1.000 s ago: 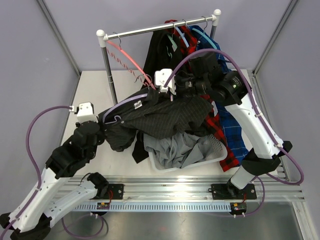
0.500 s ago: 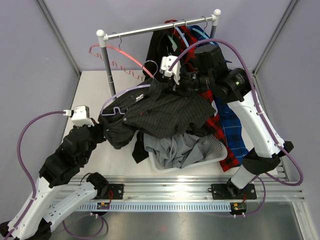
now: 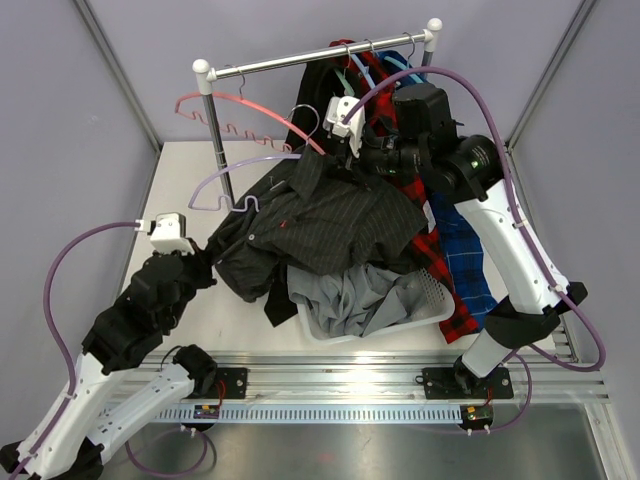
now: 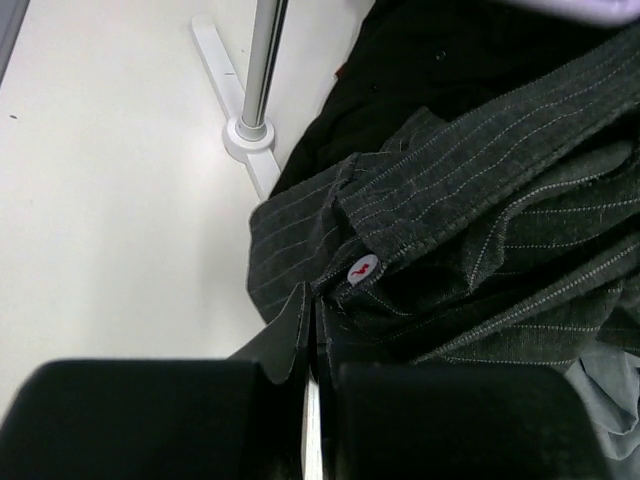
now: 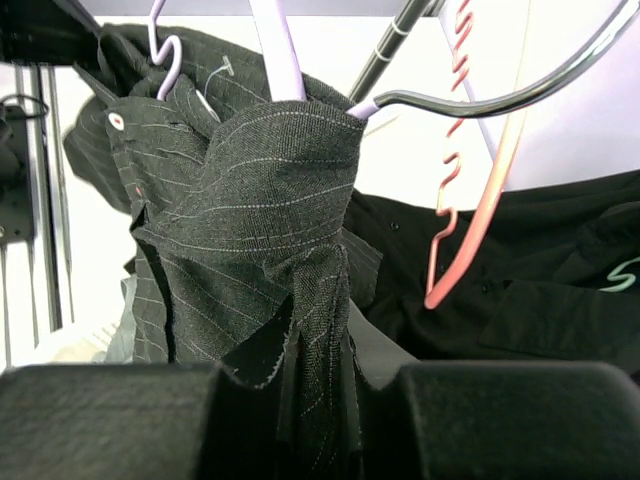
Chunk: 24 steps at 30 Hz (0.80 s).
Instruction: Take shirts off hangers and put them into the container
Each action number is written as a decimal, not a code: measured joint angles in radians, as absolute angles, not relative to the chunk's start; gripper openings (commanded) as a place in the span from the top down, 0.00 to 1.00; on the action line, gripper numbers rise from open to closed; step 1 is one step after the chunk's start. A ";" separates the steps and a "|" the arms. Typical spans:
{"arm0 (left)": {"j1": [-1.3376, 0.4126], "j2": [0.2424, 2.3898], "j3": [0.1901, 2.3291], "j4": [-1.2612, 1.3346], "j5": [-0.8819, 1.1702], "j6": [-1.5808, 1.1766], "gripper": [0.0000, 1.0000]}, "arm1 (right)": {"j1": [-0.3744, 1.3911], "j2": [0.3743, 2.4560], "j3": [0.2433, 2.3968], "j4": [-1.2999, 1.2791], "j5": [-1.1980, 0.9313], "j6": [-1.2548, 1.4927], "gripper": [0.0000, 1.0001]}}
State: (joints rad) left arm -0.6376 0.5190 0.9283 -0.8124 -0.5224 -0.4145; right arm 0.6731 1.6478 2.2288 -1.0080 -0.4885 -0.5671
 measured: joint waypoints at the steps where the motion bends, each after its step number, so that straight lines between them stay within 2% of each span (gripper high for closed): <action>1: -0.638 0.519 0.928 -0.812 -0.519 -0.414 1.00 | 0.673 1.648 2.228 -1.001 -0.490 -0.557 1.00; 3: -0.638 0.519 0.928 -0.810 -0.519 -0.413 1.00 | 0.673 1.648 2.222 -0.986 -0.493 -0.538 1.00; 5: -0.637 0.519 0.928 -0.810 -0.519 -0.403 0.89 | 0.672 1.648 2.209 -0.966 -0.497 -0.520 1.00; 6: -0.637 0.518 0.928 -0.810 -0.519 -0.393 0.78 | 0.672 1.648 2.202 -0.957 -0.500 -0.513 1.00; 7: -0.637 0.517 0.928 -0.810 -0.519 -0.384 0.60 | 0.670 1.649 2.191 -0.946 -0.501 -0.503 1.00; 8: -0.636 0.514 0.928 -0.812 -0.520 -0.368 0.51 | 0.669 1.652 2.185 -0.936 -0.502 -0.493 1.00; 10: -0.635 0.501 0.936 -0.817 -0.517 -0.352 0.40 | 0.664 1.662 2.184 -0.923 -0.501 -0.487 1.00; 11: -0.634 0.491 0.948 -0.818 -0.513 -0.335 0.28 | 0.660 1.672 2.185 -0.913 -0.501 -0.485 1.00; 14: -0.633 0.456 1.013 -0.819 -0.462 -0.274 0.01 | 0.655 1.723 2.223 -0.913 -0.499 -0.493 1.00; 20: -0.633 0.402 1.193 -0.816 -0.288 -0.164 0.01 | 0.653 1.841 2.306 -0.957 -0.552 -0.614 1.00; 24: -0.633 0.404 1.247 -0.826 -0.205 -0.095 0.01 | 0.666 1.862 2.305 -1.073 -0.640 -0.847 1.00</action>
